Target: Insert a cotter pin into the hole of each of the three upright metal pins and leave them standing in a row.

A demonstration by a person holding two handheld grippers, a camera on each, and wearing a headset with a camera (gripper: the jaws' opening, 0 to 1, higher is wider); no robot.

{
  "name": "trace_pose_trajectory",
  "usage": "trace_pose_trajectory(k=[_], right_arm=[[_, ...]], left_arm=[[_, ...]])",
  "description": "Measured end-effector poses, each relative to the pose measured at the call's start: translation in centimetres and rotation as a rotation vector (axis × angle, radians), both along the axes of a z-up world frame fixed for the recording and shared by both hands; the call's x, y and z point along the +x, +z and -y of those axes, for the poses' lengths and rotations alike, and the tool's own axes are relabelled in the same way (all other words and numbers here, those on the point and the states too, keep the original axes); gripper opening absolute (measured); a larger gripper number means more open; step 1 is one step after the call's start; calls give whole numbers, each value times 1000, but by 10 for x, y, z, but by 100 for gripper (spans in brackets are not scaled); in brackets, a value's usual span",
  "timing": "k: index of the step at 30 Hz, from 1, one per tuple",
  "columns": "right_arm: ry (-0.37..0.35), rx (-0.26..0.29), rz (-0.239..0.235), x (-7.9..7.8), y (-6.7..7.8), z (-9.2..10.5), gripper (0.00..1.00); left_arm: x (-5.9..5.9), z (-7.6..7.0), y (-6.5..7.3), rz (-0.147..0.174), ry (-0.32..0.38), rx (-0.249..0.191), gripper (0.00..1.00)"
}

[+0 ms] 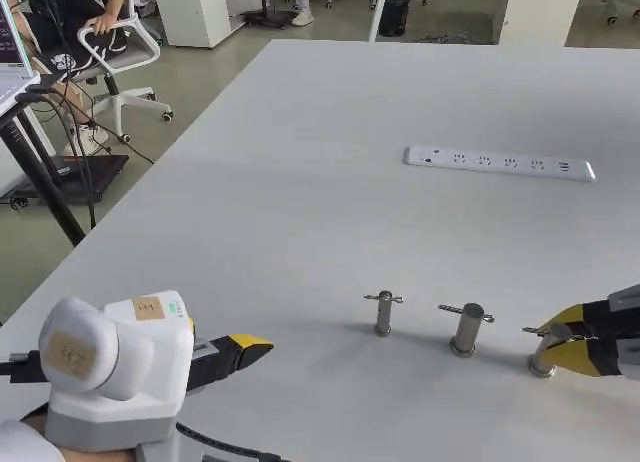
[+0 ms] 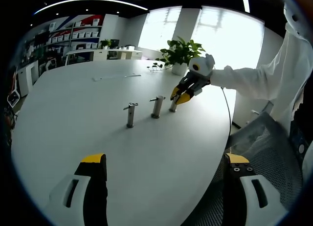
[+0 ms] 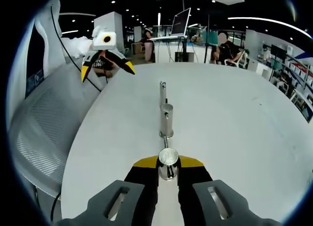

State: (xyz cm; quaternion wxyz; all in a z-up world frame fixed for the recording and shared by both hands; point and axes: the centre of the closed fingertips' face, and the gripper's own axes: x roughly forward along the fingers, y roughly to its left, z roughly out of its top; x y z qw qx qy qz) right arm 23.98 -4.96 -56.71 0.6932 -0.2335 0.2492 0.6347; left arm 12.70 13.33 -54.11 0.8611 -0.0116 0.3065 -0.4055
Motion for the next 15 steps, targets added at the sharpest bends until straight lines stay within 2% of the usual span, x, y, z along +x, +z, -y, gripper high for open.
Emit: trace_pose_trajectory(k=[3,6,9,11,15], right_arm=[[-9,4,-7,0,1,0,9],[-51,21,-39,0,1,-2,9],[-78,38,-41,2,3,-2,11],[-115,91,-49,6,12,-6,18],[-146,125,-28,10,28,-6,29]], left_arm=[[-1,0,-1,-4,-1,3,99],[-1,-1,-1,-7,5,-4,99],[-1,-1,0,-8,8,-4,99],[-1,0,1,-6,7,-4,99],[1,0,4,5,6,-5,99]])
